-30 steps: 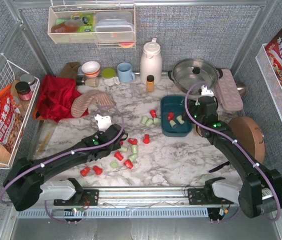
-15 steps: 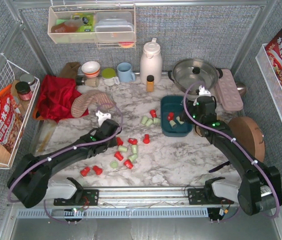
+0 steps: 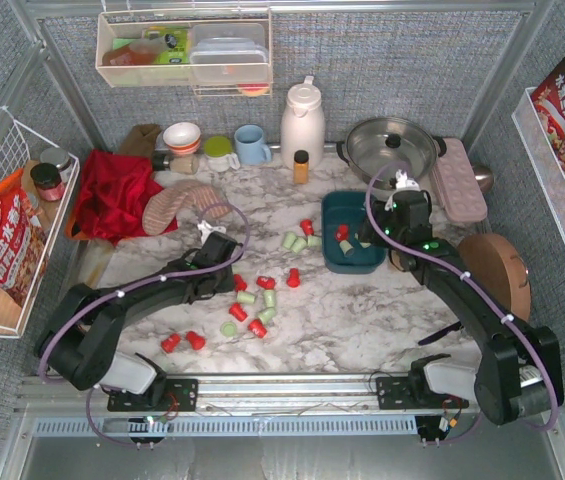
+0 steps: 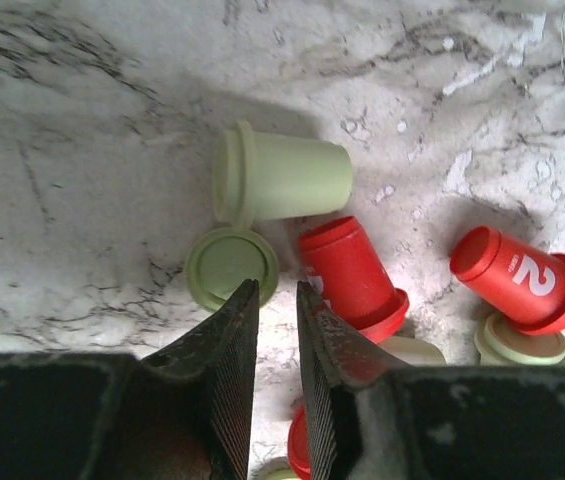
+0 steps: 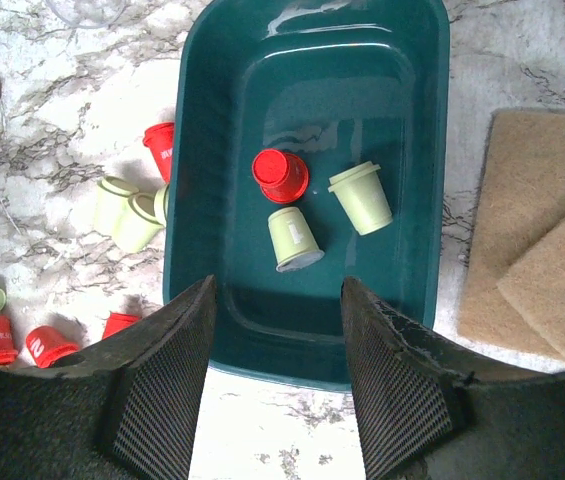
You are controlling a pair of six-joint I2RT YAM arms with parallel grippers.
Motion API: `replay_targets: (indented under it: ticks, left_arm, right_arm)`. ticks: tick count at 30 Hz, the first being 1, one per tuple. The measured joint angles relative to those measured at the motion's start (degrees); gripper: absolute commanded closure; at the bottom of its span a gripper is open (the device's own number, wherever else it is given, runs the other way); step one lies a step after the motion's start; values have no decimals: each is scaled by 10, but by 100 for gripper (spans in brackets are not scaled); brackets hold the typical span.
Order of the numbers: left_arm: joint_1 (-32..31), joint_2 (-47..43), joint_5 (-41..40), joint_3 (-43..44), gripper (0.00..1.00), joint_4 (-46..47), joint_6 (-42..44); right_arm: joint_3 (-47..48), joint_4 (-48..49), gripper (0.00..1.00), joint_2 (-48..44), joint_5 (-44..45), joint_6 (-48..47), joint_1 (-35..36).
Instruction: Mix the coffee capsules in the storage basket
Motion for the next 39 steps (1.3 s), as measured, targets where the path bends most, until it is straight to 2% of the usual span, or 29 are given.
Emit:
replay_targets:
  ticks: [6, 11, 18, 22, 26, 34, 37, 39]
  left_arm:
    - [0, 27, 31, -1, 70, 11, 0]
    - [0, 48, 12, 6, 76, 28, -3]
    - [0, 48, -13, 12, 76, 19, -13]
    - [0, 14, -22, 10, 66, -35, -12]
    - [-1, -48, -18, 14, 56, -45, -18]
    - [3, -124, -58, 7, 22, -65, -53]
    - [10, -124, -68, -17, 19, -83, -63]
    - [14, -122, -71, -31, 22, -85, -68]
  right_arm:
    - [4, 0, 43, 6, -9, 0, 0]
    - [4, 0, 43, 6, -12, 0, 0]
    - [4, 0, 43, 6, -15, -1, 0]
    - [4, 0, 43, 6, -17, -1, 0]
    - [5, 0, 43, 8, -21, -2, 0]
    - [8, 0, 43, 11, -28, -2, 0]
    - [8, 0, 43, 11, -30, -2, 0]
    - [8, 0, 43, 11, -32, -2, 0]
